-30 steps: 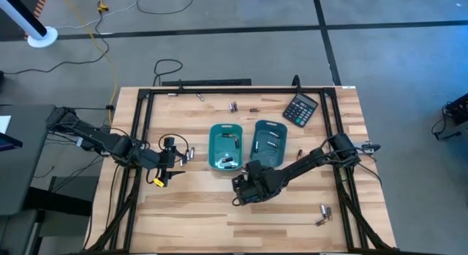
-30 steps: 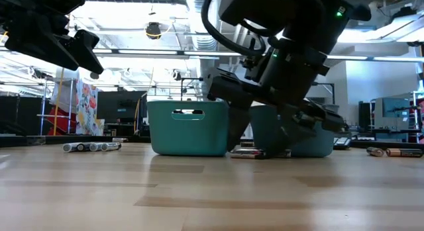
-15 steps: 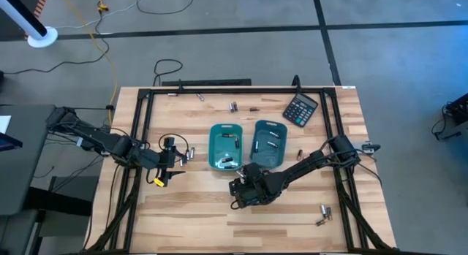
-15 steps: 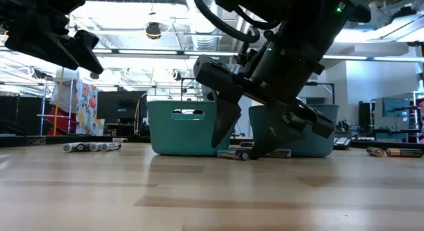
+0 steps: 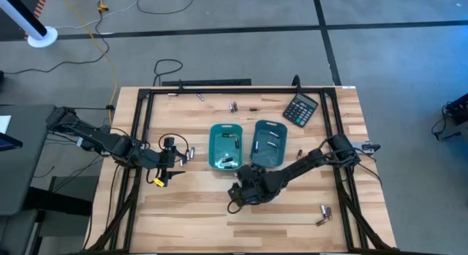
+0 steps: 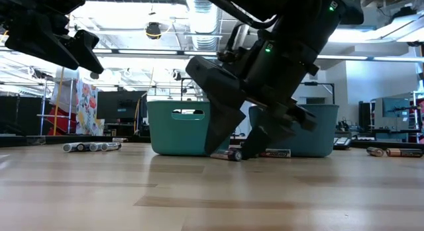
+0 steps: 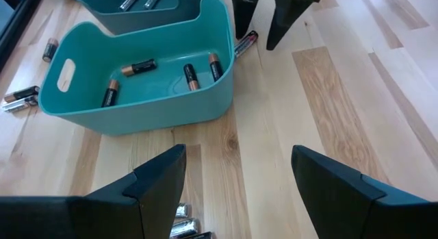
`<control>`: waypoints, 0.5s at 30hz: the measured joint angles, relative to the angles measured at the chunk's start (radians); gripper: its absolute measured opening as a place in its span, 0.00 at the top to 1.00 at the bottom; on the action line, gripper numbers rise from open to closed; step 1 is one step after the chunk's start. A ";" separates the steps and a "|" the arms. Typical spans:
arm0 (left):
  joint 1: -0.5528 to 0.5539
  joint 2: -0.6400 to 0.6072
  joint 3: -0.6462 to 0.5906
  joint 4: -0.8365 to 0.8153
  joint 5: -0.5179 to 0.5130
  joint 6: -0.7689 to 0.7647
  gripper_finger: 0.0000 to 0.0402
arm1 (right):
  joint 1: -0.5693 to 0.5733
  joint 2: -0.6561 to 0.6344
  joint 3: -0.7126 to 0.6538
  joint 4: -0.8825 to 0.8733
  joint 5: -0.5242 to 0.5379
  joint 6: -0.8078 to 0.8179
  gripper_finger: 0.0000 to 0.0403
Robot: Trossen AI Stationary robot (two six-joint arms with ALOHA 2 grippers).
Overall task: Sort batteries
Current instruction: Put the silver battery into the blue bin
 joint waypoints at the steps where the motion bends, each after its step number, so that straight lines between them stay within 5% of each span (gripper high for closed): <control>1: 0.000 0.000 0.000 0.002 0.000 0.000 0.35 | -0.002 0.000 0.000 -0.001 -0.004 -0.024 0.27; 15: 0.000 0.000 0.000 0.006 0.000 0.000 0.35 | -0.035 -0.001 0.001 -0.032 -0.043 -0.245 0.44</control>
